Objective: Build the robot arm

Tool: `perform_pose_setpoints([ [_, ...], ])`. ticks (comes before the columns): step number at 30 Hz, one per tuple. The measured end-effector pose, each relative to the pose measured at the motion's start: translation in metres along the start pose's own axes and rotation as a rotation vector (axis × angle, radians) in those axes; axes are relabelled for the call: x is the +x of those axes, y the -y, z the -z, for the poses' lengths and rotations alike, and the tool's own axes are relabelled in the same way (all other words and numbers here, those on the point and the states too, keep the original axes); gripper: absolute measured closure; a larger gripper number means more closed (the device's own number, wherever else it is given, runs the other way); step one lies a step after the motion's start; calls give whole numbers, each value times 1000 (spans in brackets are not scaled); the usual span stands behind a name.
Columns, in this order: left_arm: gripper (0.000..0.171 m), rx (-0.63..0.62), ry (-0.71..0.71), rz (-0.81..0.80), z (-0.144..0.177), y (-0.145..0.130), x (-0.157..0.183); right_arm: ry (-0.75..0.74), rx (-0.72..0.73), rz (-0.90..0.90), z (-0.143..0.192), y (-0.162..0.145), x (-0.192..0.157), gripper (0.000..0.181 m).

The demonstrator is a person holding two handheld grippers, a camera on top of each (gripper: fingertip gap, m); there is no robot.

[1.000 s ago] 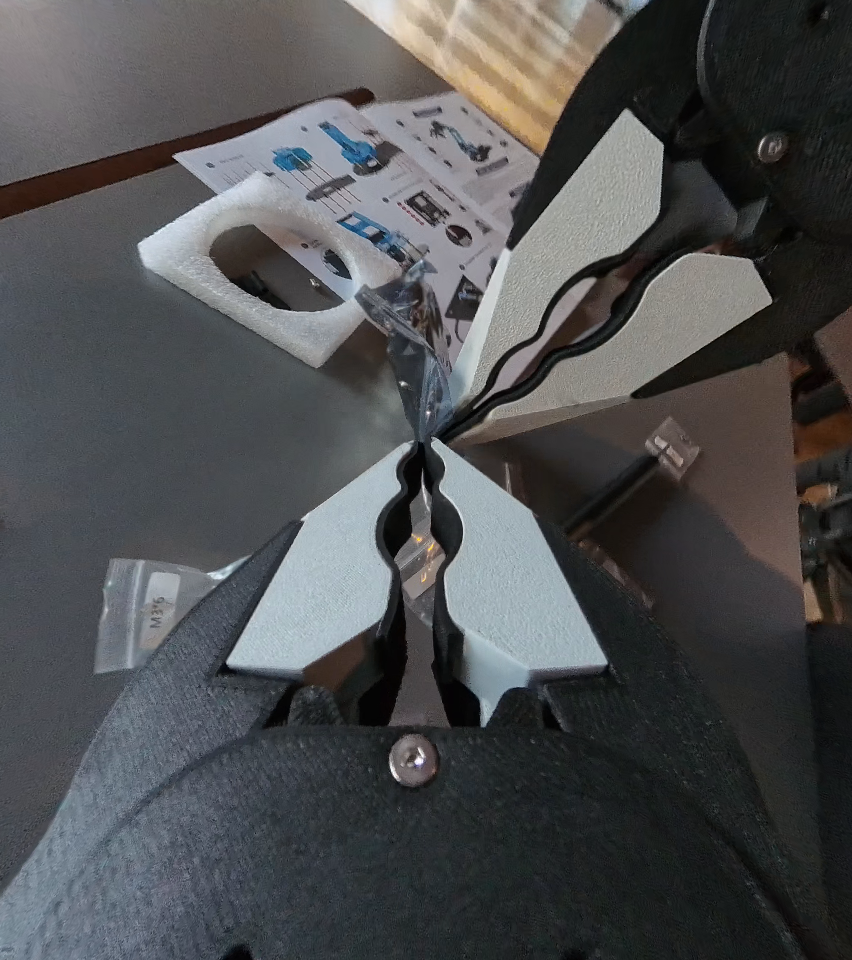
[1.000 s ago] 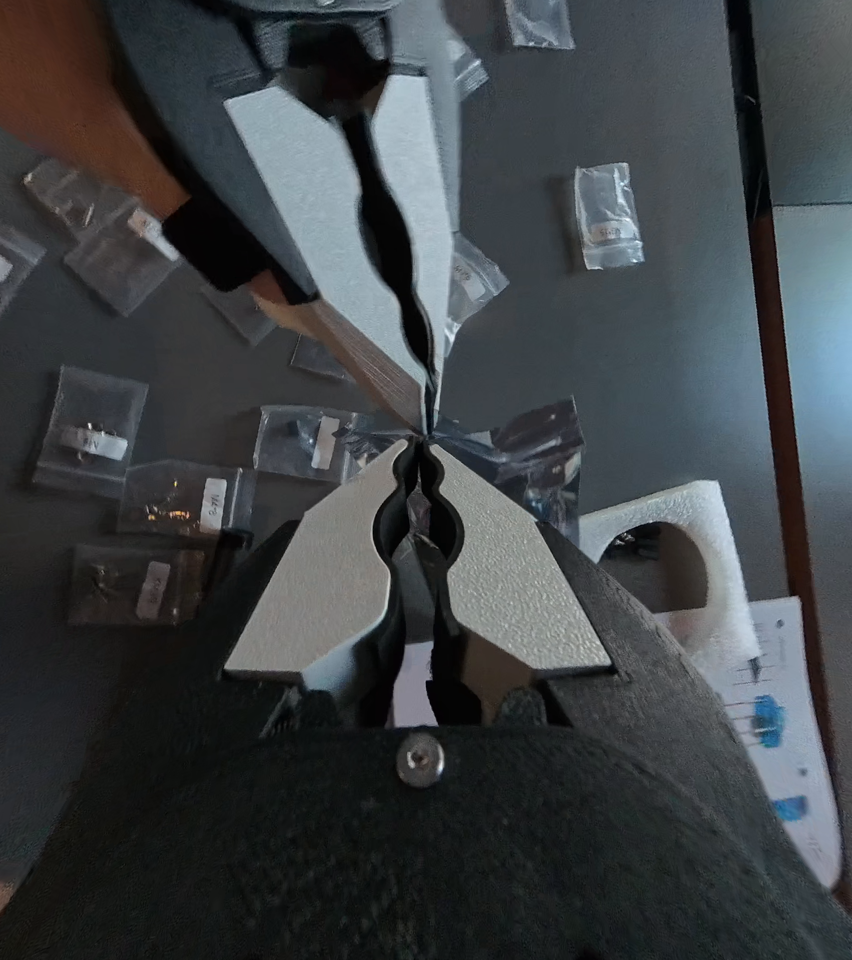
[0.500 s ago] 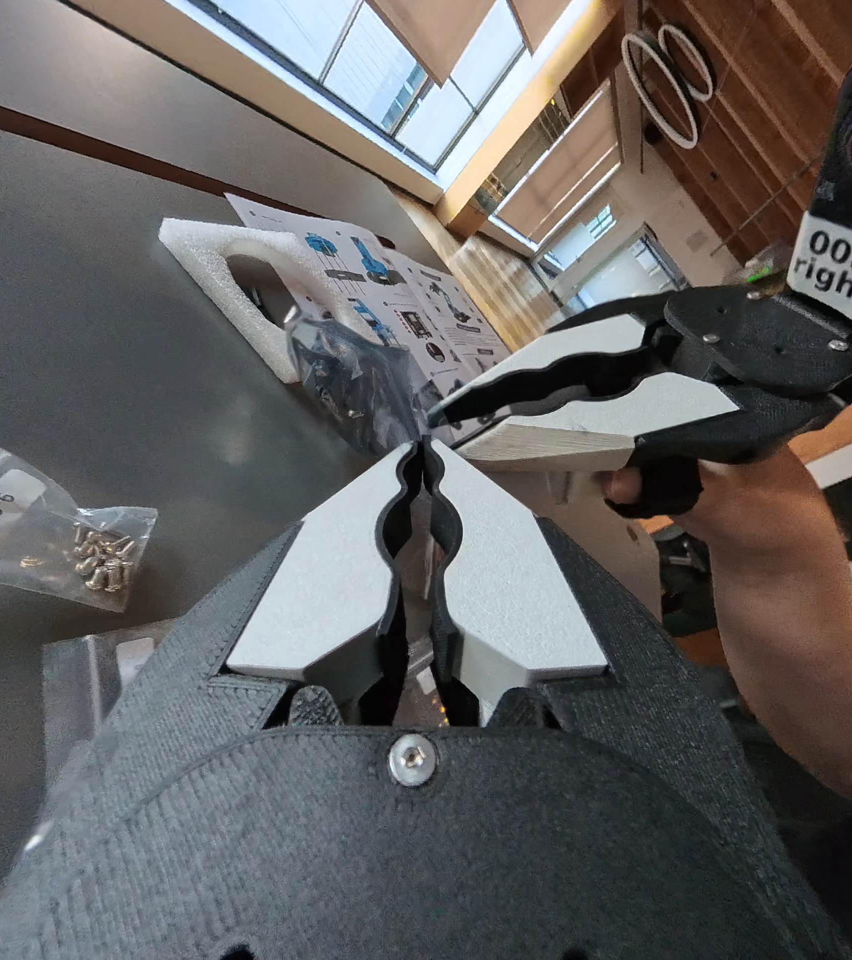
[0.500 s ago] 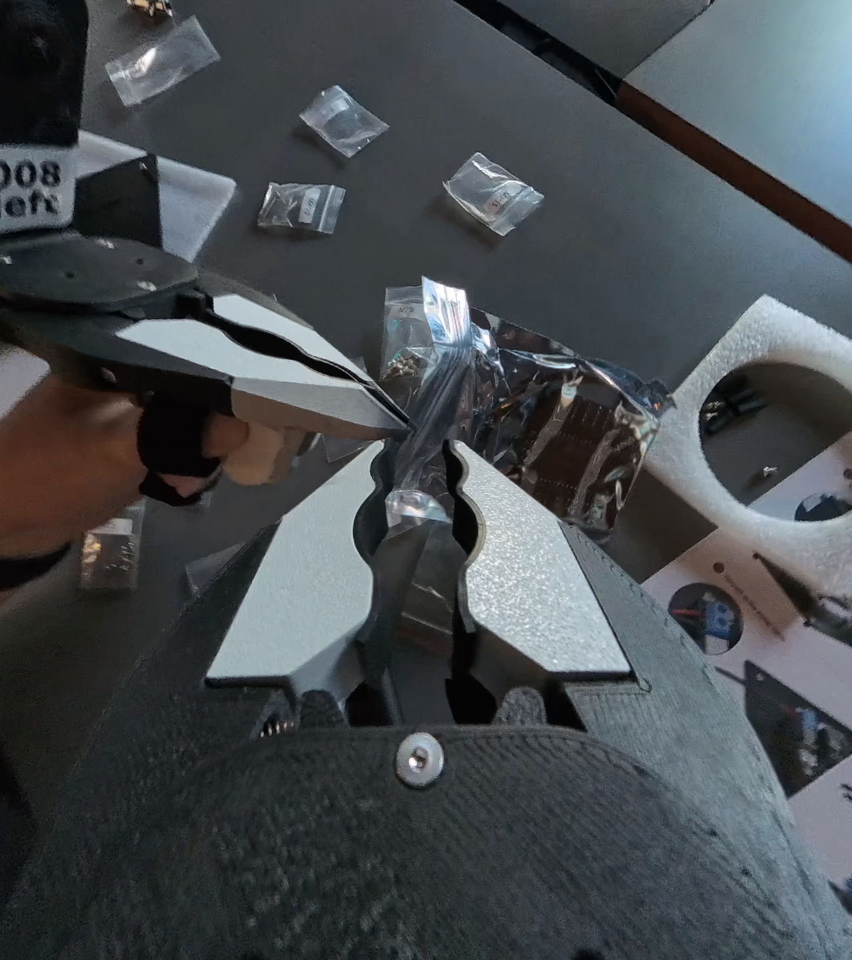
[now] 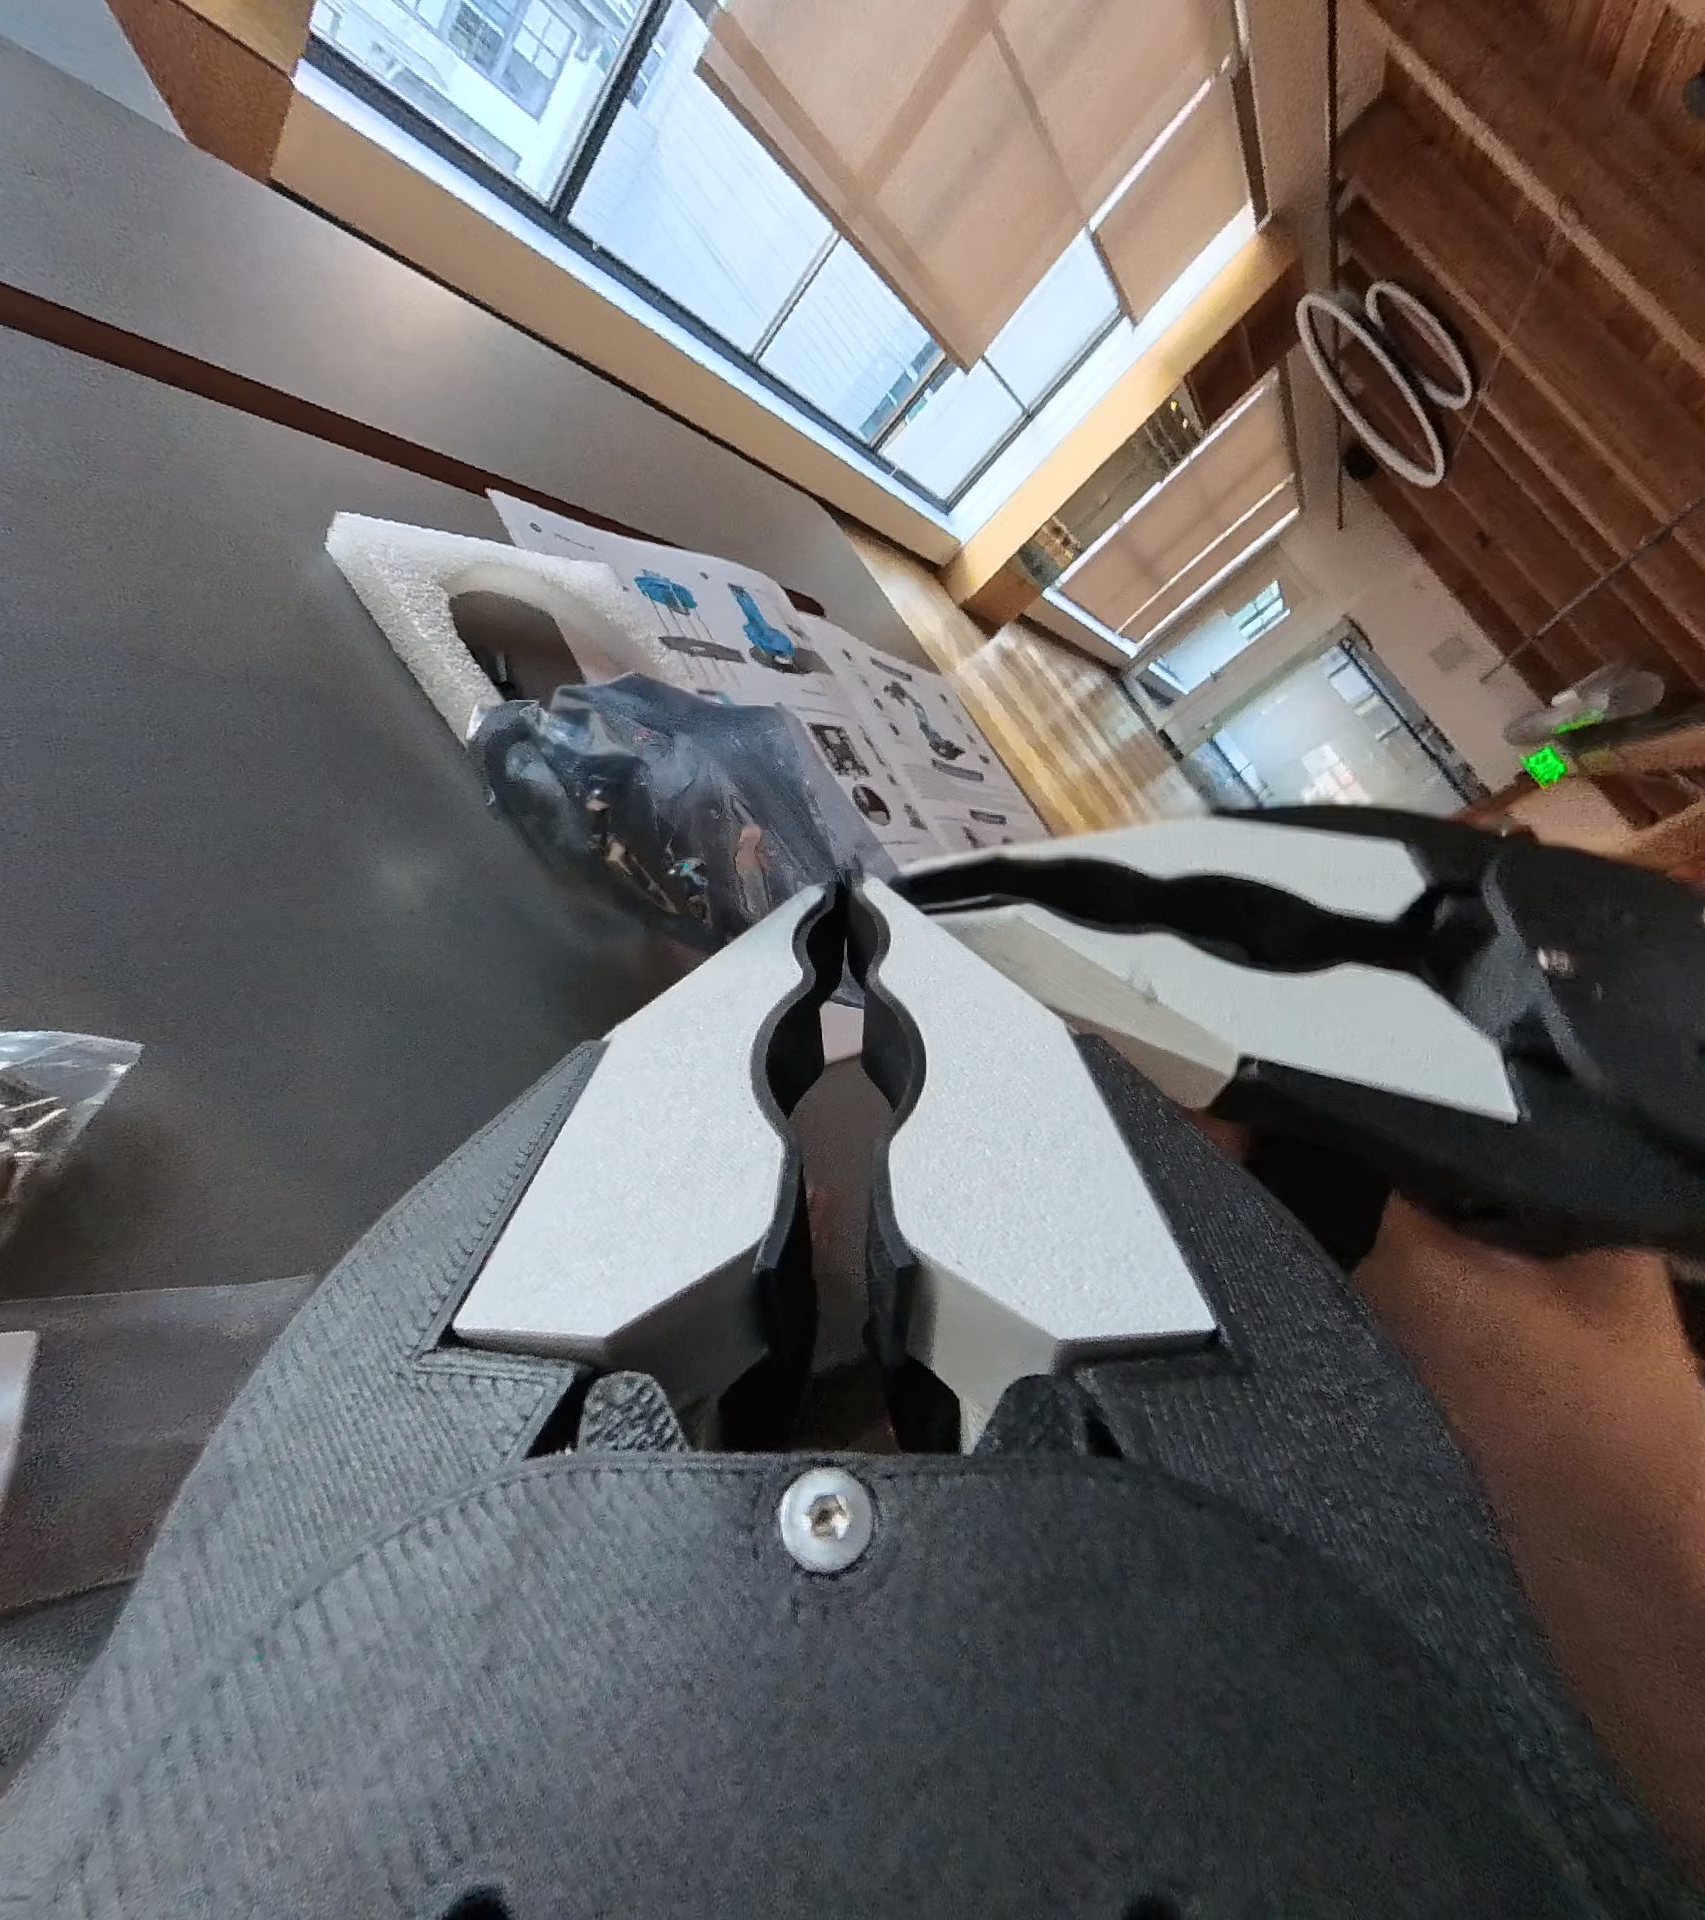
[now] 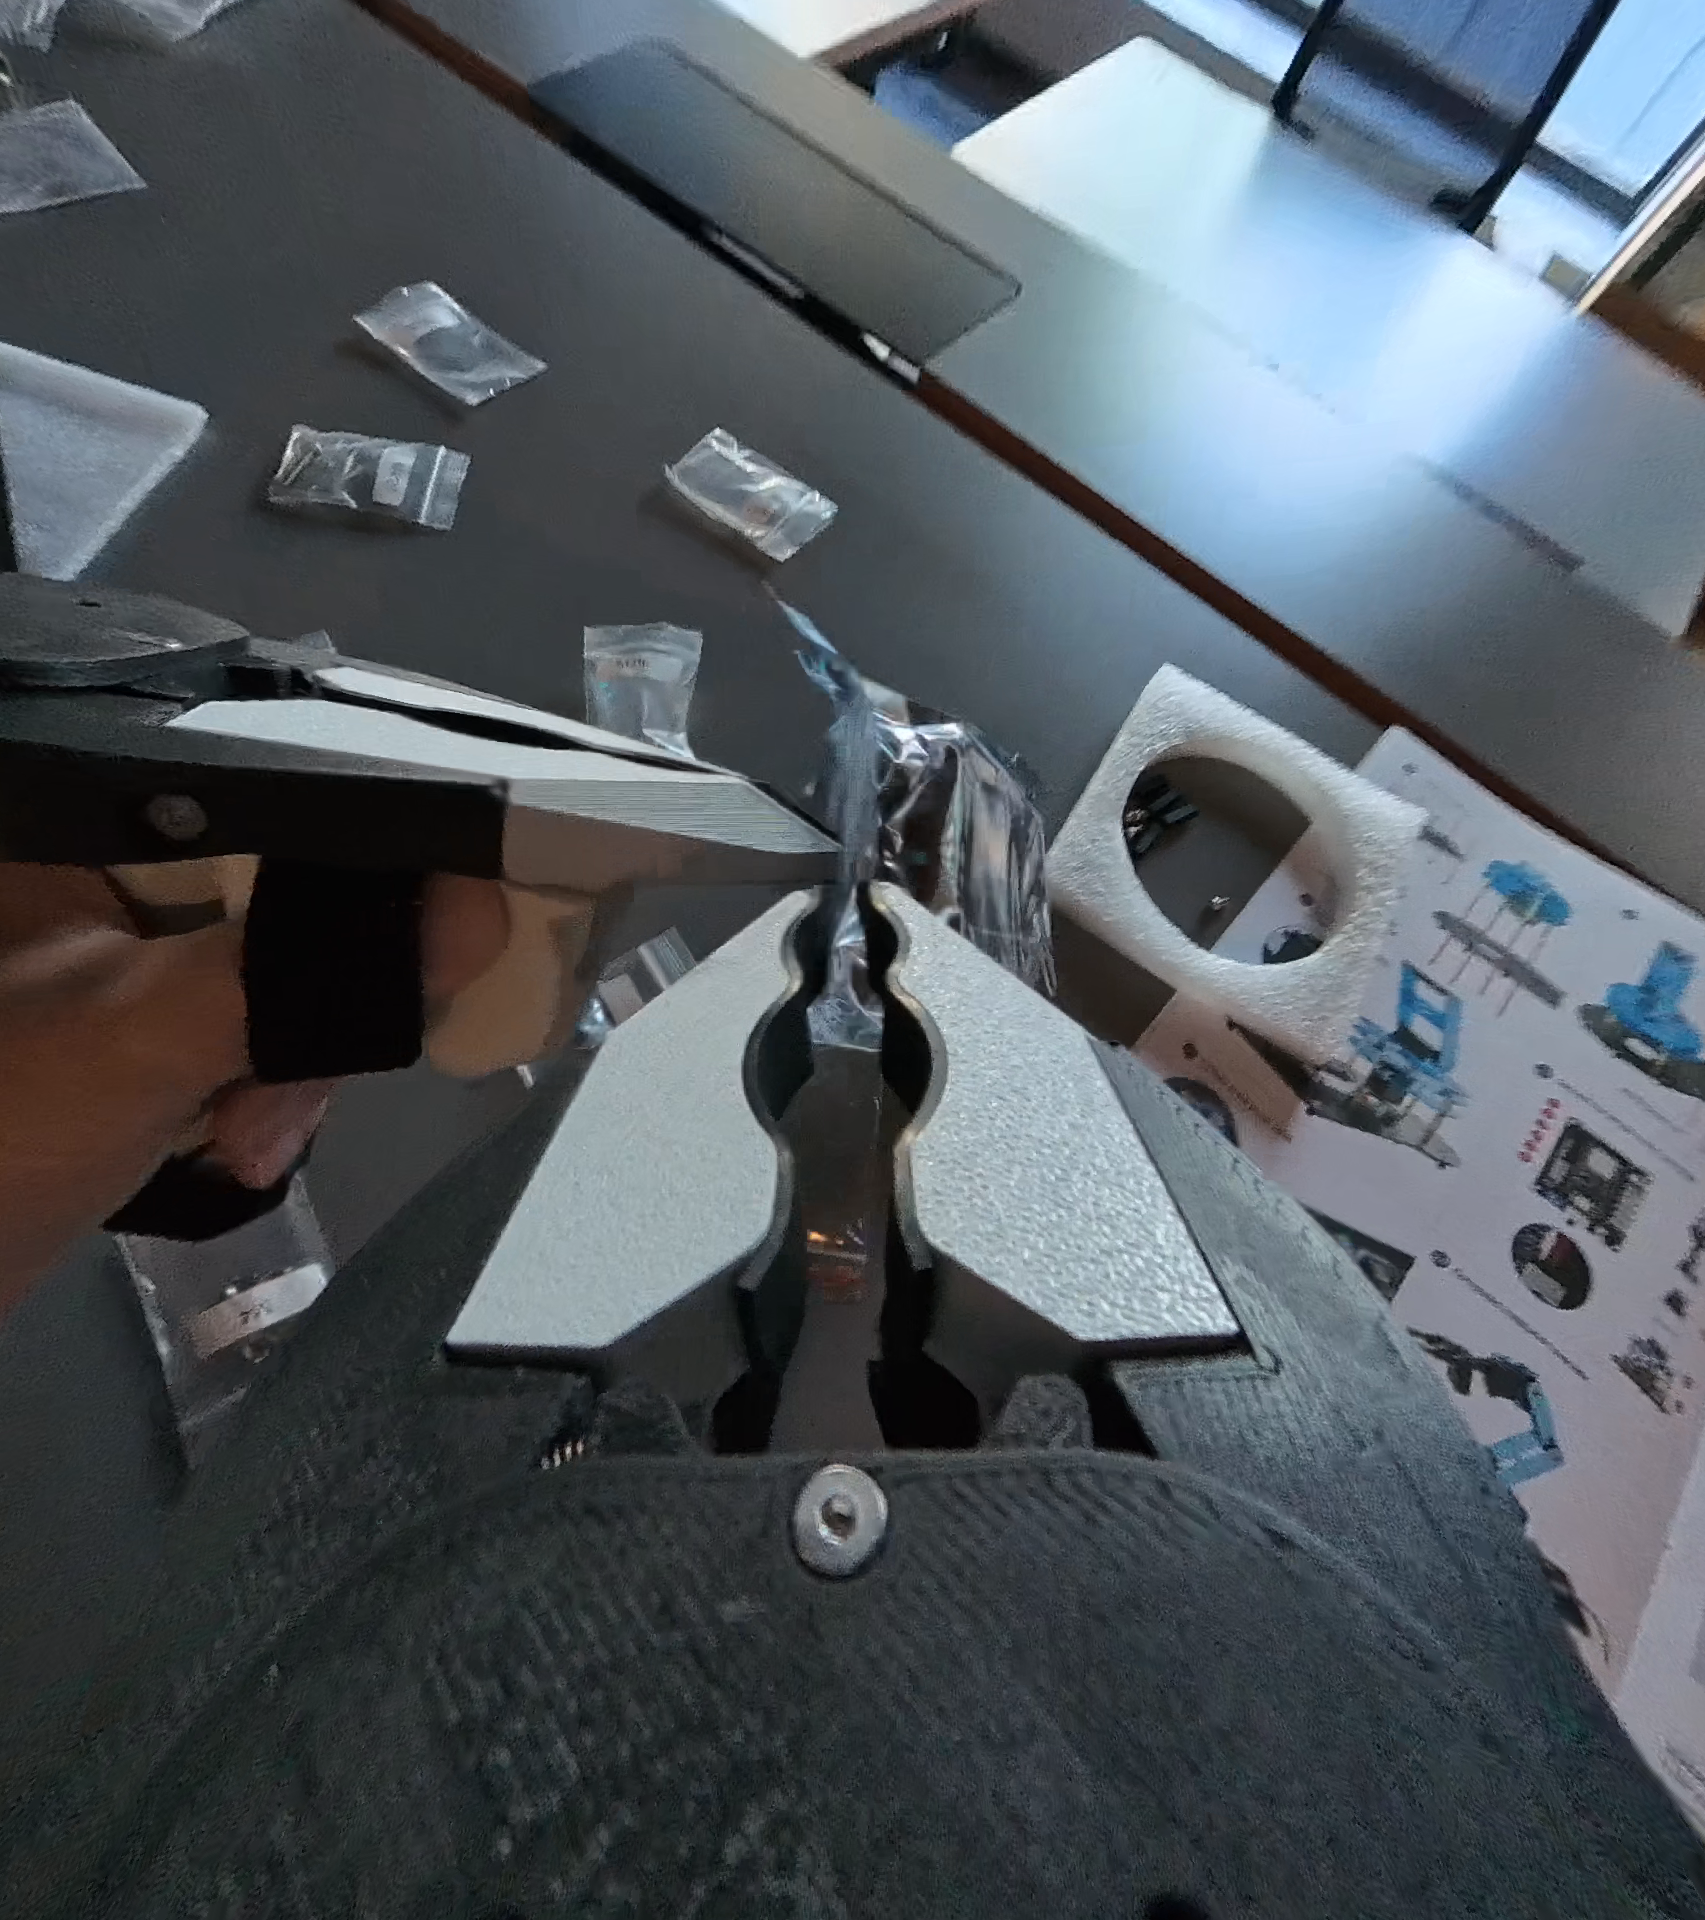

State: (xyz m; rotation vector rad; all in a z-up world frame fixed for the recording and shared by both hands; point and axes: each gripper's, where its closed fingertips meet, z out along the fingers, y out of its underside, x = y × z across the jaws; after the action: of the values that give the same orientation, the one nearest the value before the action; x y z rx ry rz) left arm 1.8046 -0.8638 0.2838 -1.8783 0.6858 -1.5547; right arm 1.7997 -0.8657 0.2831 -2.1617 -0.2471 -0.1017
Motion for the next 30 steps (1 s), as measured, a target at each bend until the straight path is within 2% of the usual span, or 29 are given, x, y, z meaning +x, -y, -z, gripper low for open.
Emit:
perform_pose_setpoints([
  [4,171,13,45,-42,-6,-3,0,-51,22,29,-2,-6,5,179],
  [7,171,28,44,-27,-7,-6,-1,-24,18,-64,-3,-12,13,166],
  [8,171,32,38,-22,-7,-7,-1,-14,26,-66,-2,-12,14,168],
  [10,171,21,43,-50,-9,-10,0,49,32,-75,-2,-14,6,181],
  [13,171,19,44,-137,-10,-11,2,82,52,-82,0,-15,7,181],
  [20,171,32,52,-258,-11,-6,12,337,93,-264,18,1,5,174],
  [23,171,32,50,-285,-14,-4,17,297,89,-250,20,12,11,162],
  [27,171,31,52,-303,-18,-4,20,219,35,-224,9,12,19,159],
  [30,171,29,56,-311,-18,-5,19,219,-1,-226,5,11,20,162],
])
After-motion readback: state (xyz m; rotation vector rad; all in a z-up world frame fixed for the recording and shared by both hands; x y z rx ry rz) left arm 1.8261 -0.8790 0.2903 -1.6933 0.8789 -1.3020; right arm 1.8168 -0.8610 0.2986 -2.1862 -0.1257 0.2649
